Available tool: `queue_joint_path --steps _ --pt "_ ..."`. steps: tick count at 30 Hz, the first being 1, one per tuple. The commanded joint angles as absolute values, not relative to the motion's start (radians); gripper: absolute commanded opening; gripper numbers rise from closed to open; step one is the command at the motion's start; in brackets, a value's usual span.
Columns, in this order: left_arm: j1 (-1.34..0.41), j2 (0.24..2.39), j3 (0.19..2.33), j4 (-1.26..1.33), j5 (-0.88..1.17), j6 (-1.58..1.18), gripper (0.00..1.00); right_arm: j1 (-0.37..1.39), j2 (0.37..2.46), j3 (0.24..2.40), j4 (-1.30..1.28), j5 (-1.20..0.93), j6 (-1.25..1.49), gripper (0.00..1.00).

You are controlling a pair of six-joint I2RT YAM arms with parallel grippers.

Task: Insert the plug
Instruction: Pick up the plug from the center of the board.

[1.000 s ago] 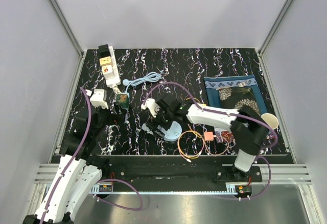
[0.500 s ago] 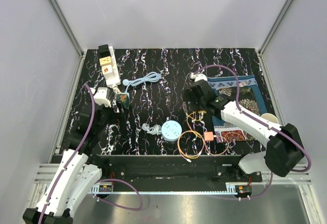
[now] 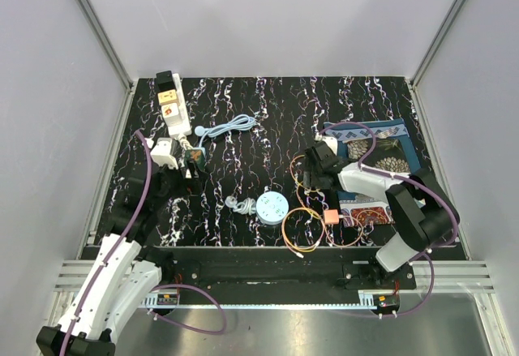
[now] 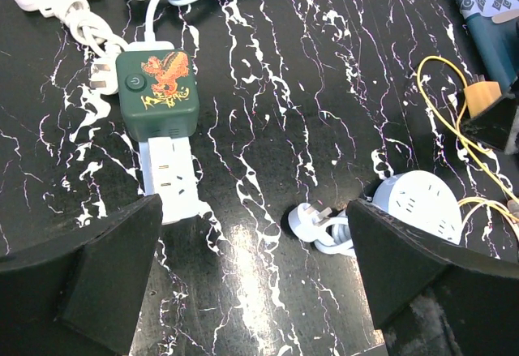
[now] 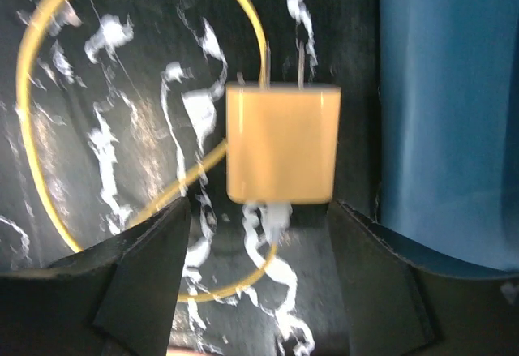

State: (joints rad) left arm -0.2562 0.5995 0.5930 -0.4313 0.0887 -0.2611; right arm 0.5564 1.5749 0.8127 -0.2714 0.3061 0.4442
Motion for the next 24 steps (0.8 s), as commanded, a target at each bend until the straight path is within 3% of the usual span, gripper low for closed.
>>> queue_joint_path --steps 1,11,24 --pt "-0.259 0.601 0.586 -0.364 0.118 -0.27 0.99 0.545 1.63 0.831 -0.14 0.36 0.474 0.69" --pt "-0.259 0.621 0.589 -0.356 0.144 -0.265 0.99 0.528 1.626 0.83 -0.133 0.393 0.446 0.6" --pt "-0.262 0.77 0.649 -0.298 0.276 -0.279 0.99 0.5 1.623 0.833 -0.089 0.341 0.331 0.64"
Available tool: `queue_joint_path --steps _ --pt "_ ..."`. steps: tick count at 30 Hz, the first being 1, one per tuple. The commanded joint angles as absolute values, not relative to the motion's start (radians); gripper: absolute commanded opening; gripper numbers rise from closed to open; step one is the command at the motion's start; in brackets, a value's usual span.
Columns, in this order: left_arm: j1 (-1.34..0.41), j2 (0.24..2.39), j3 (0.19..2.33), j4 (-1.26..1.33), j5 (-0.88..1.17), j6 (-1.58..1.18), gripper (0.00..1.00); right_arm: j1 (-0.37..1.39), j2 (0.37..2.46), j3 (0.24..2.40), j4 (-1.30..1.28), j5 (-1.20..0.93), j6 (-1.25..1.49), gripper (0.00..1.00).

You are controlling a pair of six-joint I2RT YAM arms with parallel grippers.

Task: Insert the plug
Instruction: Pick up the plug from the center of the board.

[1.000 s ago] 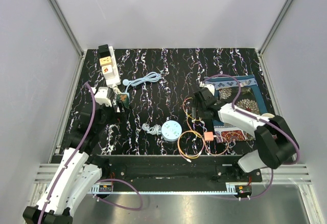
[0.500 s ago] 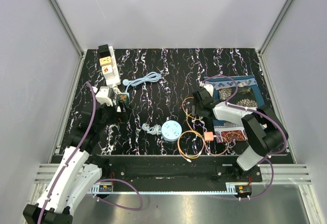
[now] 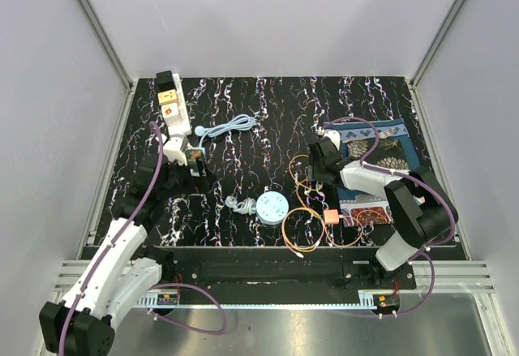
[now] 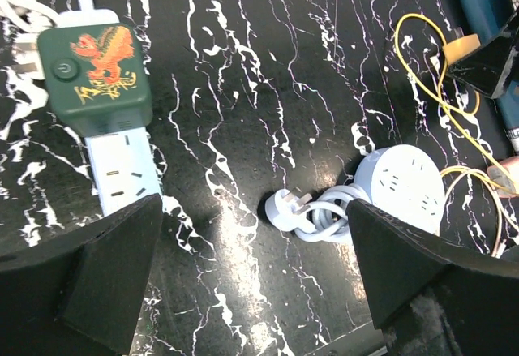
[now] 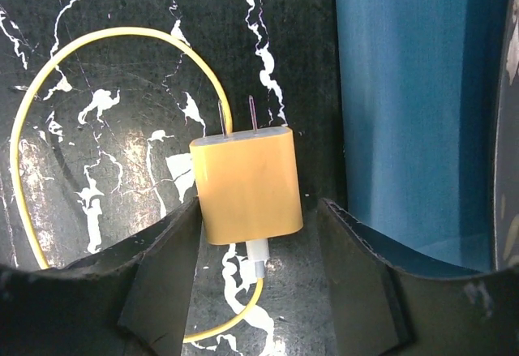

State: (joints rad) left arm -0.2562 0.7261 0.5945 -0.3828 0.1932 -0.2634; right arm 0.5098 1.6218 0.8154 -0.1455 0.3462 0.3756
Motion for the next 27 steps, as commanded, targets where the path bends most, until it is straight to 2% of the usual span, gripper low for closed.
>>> queue_joint_path --steps 1,3,7,8,11,18,27 --pt "-0.265 0.778 0.65 -0.287 0.282 -0.287 0.99 0.497 1.624 0.831 -0.084 0.341 0.328 0.64" --pt "-0.271 0.804 0.661 -0.275 0.296 -0.291 0.99 0.495 1.628 0.83 -0.084 0.33 0.318 0.62" --pt "-0.285 0.847 0.683 -0.247 0.304 -0.314 0.99 0.495 1.594 0.838 -0.087 0.293 0.288 0.45" --pt "-0.288 0.854 0.692 -0.244 0.304 -0.321 0.99 0.495 1.582 0.845 -0.092 0.272 0.281 0.36" --pt "-0.293 0.885 0.73 -0.224 0.313 -0.353 0.99 0.497 1.513 0.876 -0.13 0.235 0.227 0.27" --pt "-0.324 1.021 0.88 -0.187 0.386 -0.451 0.99 0.518 1.346 0.982 -0.19 0.023 -0.026 0.22" --pt "-0.416 1.189 1.032 -0.078 0.488 -0.621 0.99 0.652 1.22 1.055 -0.207 -0.201 -0.222 0.23"
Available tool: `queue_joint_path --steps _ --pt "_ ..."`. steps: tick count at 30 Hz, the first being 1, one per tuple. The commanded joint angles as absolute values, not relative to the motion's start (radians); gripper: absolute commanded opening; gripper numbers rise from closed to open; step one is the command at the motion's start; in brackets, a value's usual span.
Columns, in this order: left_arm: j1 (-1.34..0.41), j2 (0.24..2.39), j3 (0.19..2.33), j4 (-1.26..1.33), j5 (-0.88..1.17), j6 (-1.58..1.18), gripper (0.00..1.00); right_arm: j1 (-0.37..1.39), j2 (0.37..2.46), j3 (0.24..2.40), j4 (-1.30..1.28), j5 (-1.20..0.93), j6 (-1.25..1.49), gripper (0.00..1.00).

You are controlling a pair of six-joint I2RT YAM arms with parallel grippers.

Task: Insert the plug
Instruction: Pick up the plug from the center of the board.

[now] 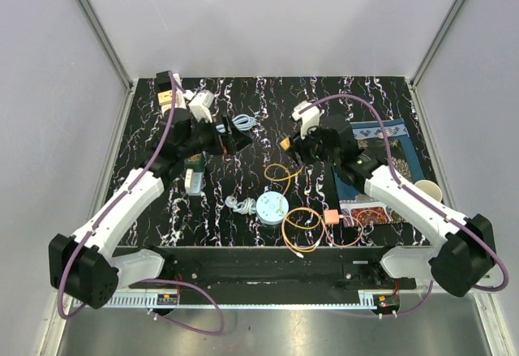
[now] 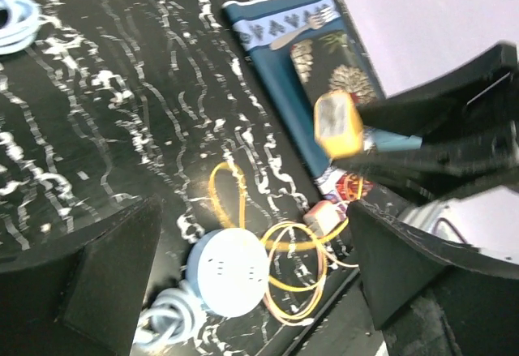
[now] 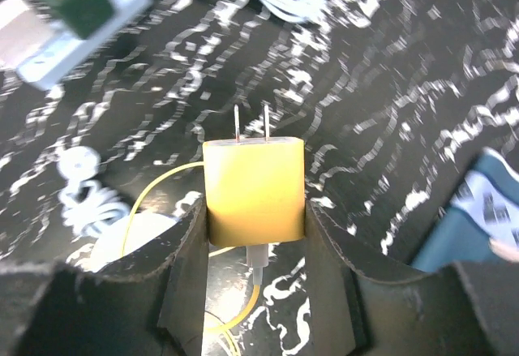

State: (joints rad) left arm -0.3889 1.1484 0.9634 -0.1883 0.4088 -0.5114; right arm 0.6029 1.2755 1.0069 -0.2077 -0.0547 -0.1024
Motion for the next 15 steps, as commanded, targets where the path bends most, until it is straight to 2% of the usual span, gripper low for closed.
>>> queue_joint_path --steps 1,9,15 --pt "-0.422 1.198 1.037 -0.057 0.495 -0.656 0.99 0.666 1.215 1.061 -0.207 -0.219 -0.229 0.23" --pt "-0.472 1.255 1.042 -0.009 0.528 -0.784 0.99 0.719 1.215 1.075 -0.204 -0.284 -0.258 0.24" --pt "-0.505 1.266 1.025 -0.003 0.557 -0.833 0.91 0.732 1.204 1.072 -0.193 -0.296 -0.256 0.24"
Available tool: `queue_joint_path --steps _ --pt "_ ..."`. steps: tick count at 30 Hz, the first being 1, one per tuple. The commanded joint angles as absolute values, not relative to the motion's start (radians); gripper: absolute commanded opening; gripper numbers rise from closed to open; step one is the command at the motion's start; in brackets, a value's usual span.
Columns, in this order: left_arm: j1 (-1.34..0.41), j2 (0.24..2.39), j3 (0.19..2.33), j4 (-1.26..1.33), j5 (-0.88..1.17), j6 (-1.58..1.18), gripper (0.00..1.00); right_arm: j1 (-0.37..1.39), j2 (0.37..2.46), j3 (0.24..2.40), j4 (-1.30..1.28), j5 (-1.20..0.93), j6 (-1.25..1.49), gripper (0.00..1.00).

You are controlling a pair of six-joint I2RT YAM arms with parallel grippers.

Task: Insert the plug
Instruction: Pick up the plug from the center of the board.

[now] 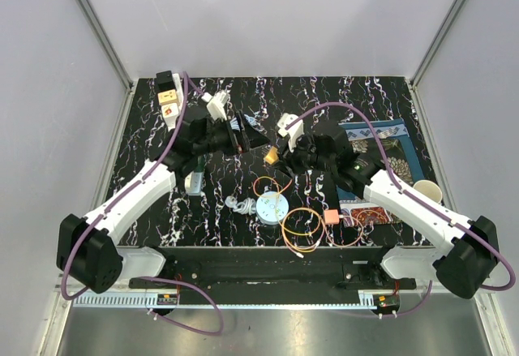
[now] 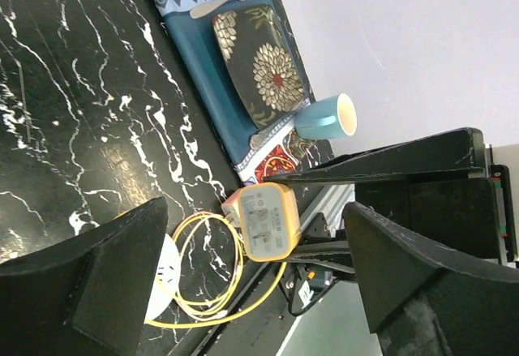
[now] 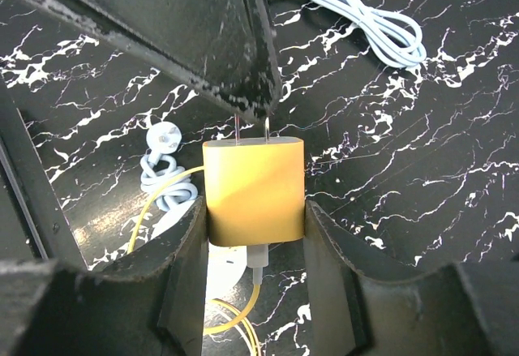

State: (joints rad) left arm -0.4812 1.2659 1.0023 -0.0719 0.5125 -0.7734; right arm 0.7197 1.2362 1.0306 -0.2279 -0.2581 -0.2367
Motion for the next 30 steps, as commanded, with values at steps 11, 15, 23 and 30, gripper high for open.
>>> queue_joint_path --steps 11,15,23,30 --pt "-0.525 1.301 1.008 -0.005 0.621 -0.882 0.65 0.732 1.2 1.049 -0.169 -0.302 -0.255 0.24" --pt "-0.525 1.308 0.993 -0.003 0.626 -0.893 0.61 0.732 1.197 1.037 -0.15 -0.301 -0.255 0.24" --pt "-0.529 1.313 0.986 -0.003 0.643 -0.903 0.54 0.733 1.207 1.026 -0.126 -0.308 -0.25 0.24" --pt "-0.529 1.305 0.983 0.017 0.657 -0.914 0.12 0.732 1.212 1.012 -0.109 -0.299 -0.23 0.28"
